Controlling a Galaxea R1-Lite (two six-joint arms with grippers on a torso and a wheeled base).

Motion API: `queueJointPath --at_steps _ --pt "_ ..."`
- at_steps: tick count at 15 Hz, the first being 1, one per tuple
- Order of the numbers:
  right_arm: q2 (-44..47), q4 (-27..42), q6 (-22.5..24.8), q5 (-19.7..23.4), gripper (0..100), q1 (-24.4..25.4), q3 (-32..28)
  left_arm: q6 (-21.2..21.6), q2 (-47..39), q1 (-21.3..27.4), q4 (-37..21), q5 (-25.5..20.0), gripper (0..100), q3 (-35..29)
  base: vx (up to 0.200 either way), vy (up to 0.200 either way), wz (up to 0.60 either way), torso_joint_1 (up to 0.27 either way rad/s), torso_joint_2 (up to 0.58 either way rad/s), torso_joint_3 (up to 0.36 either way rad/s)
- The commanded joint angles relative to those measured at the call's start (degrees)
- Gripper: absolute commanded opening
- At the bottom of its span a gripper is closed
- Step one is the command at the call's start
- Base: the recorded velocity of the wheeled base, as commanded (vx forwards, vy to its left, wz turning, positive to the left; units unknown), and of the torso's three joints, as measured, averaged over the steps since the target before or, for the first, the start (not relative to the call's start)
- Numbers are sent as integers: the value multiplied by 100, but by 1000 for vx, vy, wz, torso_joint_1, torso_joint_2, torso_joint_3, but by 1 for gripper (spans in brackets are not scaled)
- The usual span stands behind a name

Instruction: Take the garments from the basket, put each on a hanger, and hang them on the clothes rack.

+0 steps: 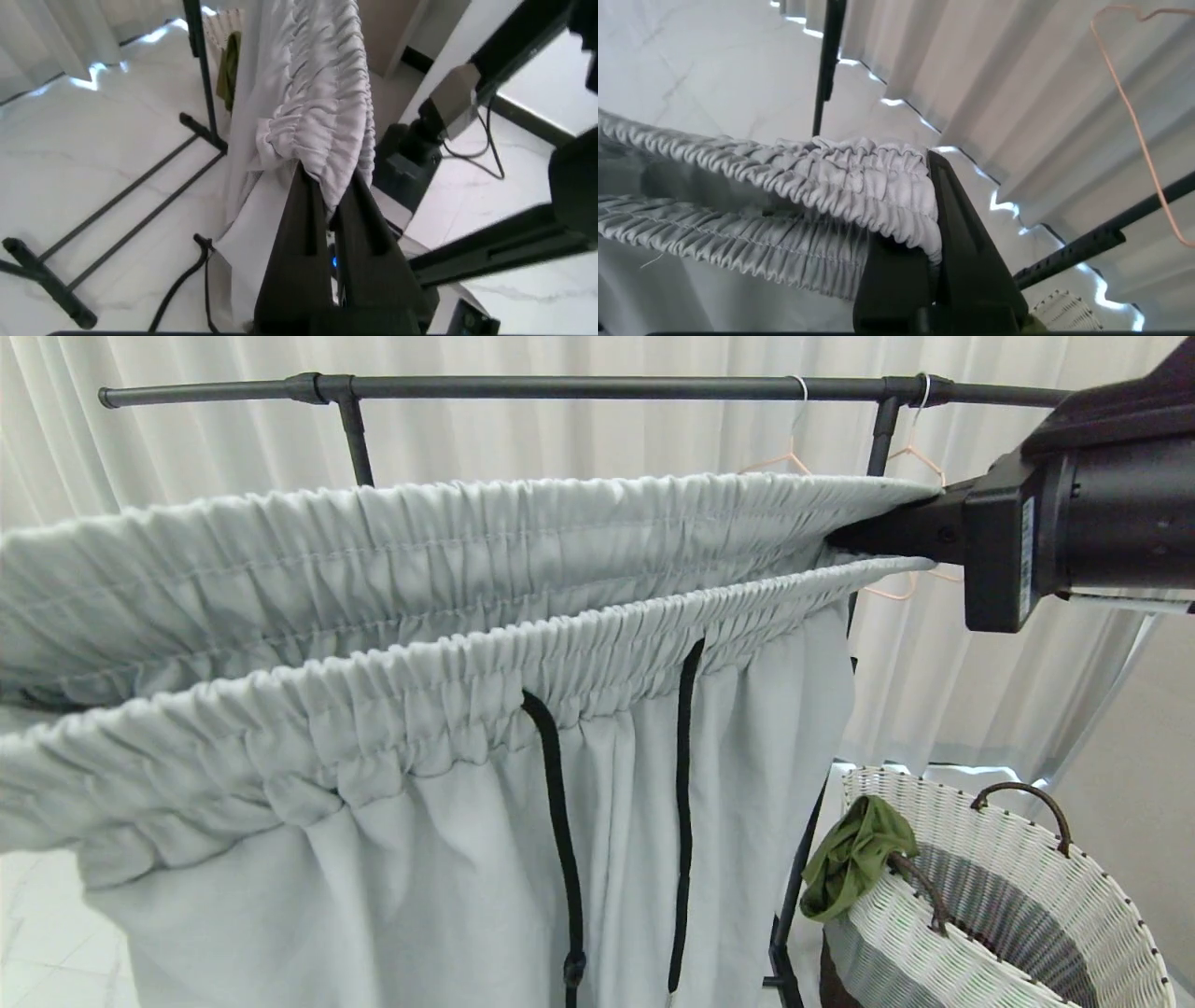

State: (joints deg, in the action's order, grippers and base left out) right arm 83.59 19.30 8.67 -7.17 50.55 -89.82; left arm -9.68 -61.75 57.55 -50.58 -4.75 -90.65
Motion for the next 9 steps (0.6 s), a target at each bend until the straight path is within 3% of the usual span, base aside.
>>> queueJointPath --at_steps 1,2,6,9 --pt "-229 224 3 -4 0 -160 0 19 -154 -69 312 98 0 21 0 0 0 0 0 0" --pt "-308 338 -5 -4 0 -195 0 71 -233 -69 400 177 0 3 0 0 0 0 0 0" --pt "-757 689 -67 14 0 -353 114 151 -927 -69 1164 1223 0 3 0 0 0 0 0 0" --pt "-1099 566 -111 -21 0 -353 896 142 -1498 -60 1560 2189 0 65 0 0 0 0 0 0"
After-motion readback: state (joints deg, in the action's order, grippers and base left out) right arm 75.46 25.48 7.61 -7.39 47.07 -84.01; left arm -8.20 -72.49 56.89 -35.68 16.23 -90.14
